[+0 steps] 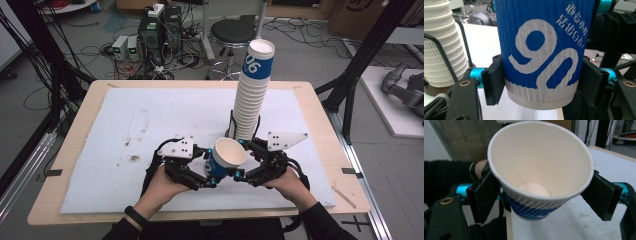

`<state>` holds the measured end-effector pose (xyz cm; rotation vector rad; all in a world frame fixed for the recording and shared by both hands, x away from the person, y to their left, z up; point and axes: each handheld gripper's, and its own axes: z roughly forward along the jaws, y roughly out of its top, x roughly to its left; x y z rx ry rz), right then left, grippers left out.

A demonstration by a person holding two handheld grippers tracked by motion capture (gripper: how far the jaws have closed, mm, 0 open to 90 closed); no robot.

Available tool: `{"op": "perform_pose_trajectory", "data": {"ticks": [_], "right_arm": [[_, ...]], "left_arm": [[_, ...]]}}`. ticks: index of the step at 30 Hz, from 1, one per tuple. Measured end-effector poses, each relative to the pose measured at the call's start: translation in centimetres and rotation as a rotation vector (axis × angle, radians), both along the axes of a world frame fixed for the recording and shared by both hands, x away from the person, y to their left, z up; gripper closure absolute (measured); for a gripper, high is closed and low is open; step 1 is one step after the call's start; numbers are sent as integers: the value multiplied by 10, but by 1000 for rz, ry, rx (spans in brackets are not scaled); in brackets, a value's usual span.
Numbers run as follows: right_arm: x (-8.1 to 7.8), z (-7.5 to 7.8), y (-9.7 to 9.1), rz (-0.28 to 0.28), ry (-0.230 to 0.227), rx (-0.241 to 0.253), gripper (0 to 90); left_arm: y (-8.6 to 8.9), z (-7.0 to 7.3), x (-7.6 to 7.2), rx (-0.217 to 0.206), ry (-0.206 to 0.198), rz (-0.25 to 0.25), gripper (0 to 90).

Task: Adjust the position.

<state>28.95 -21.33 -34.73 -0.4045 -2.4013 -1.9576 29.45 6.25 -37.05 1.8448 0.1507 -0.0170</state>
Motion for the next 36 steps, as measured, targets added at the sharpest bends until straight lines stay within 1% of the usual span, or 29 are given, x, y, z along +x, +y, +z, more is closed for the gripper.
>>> {"op": "perform_pose_trajectory", "data": {"ticks": [3,5,7,8,9,10,14,16,18,20,21,22,24,25,27,29,30,31,32,33,34,35,36], "right_arm": [[-2,0,3,-1,-7,30,184],[-2,0,3,-2,1,52,198],[-1,0,4,3,15,60,207],[-1,0,4,3,17,61,209],[-1,-1,4,0,6,61,221],[-2,-1,4,4,11,54,226],[-2,-1,5,9,-10,10,240],[-2,-1,6,13,-18,-13,241],[-2,0,6,14,-27,-31,243],[-2,1,7,14,-36,-62,243],[-3,1,8,15,-39,-71,243],[-3,2,8,15,-54,-89,243],[-4,3,9,16,-67,-124,243],[-5,4,10,18,-78,-141,243],[-6,4,11,23,-84,-149,243],[-6,4,12,24,-89,-155,243],[-6,4,13,29,-84,-157,243],[-6,3,13,31,-88,-157,243],[-7,4,14,27,-83,-153,242],[-7,4,14,29,-91,-150,241],[-8,4,14,31,-87,-148,240],[-8,4,14,29,-80,-137,233],[-7,3,14,26,-85,-126,226]], "left_arm": [[-2,0,-1,-1,-2,-8,301],[-3,0,-1,-2,-2,-10,301],[-3,-1,-1,-2,6,-9,301],[-4,-1,-1,-1,7,-9,301],[-4,-1,-1,6,9,-9,301],[-5,-2,-1,17,11,-11,301],[-8,-2,-2,59,5,-1,296],[-9,-1,-3,89,-11,-1,286],[-11,-1,-5,101,-11,8,264],[-12,0,-6,117,-15,12,250],[-13,0,-5,124,-22,11,250],[-13,0,-6,126,-25,13,248],[-14,0,-6,121,-16,17,247],[-14,0,-6,125,-18,13,246],[-16,-1,-7,128,-18,16,246],[-17,-2,-7,129,-16,18,247],[-17,-3,-7,129,-15,18,252],[-17,-3,-7,129,-19,8,263],[-17,-4,-7,120,-20,6,284],[-17,-4,-7,116,-19,5,287],[-17,-5,-7,102,-12,3,289],[-16,-4,-6,95,-12,0,290],[-16,-5,-6,82,-7,-2,291]]}}
